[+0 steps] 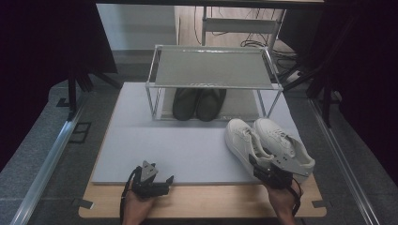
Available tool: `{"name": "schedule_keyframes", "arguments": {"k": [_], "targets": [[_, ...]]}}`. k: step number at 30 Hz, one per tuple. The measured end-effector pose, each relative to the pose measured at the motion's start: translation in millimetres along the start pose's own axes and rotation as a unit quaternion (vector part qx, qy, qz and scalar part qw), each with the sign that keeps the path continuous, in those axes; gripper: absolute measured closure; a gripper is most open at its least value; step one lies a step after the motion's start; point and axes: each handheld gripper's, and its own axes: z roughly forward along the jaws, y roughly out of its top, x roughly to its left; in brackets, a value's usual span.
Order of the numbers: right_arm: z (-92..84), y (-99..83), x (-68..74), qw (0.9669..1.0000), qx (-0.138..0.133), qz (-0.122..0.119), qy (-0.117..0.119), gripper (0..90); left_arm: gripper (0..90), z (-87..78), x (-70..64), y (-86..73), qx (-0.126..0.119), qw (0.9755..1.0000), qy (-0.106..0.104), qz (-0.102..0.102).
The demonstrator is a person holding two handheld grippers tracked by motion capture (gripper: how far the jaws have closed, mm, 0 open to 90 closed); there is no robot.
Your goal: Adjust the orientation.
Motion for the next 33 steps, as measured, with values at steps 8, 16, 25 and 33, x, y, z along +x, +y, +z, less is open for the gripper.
{"name": "schedule_keyframes", "arguments": {"k": [8, 16, 25, 33], "targets": [[-5.0, 14.5, 1.8, 0.9997, -0.023, -0.005, -0.002, 42.6, 14.2, 0.0, 0.0, 0.0, 0.000, 1.0000, 0.000, 0.000], [-11.4, 34.5, 4.6, 0.9986, -0.052, -0.013, -0.002, 42.7, 14.2, 0.0, 0.1, 0.0, 0.000, 1.0000, 0.000, 0.000], [-22.8, 60.2, 10.2, 0.9962, -0.084, -0.021, 0.007, 42.7, 14.2, 0.2, -0.1, 0.0, -0.001, 1.0000, 0.000, -0.001], [-32.4, 82.7, 13.0, 0.9936, -0.108, -0.025, 0.019, 42.5, 14.2, 0.0, 0.5, 0.2, 0.001, 1.0000, 0.000, 0.002]]}}
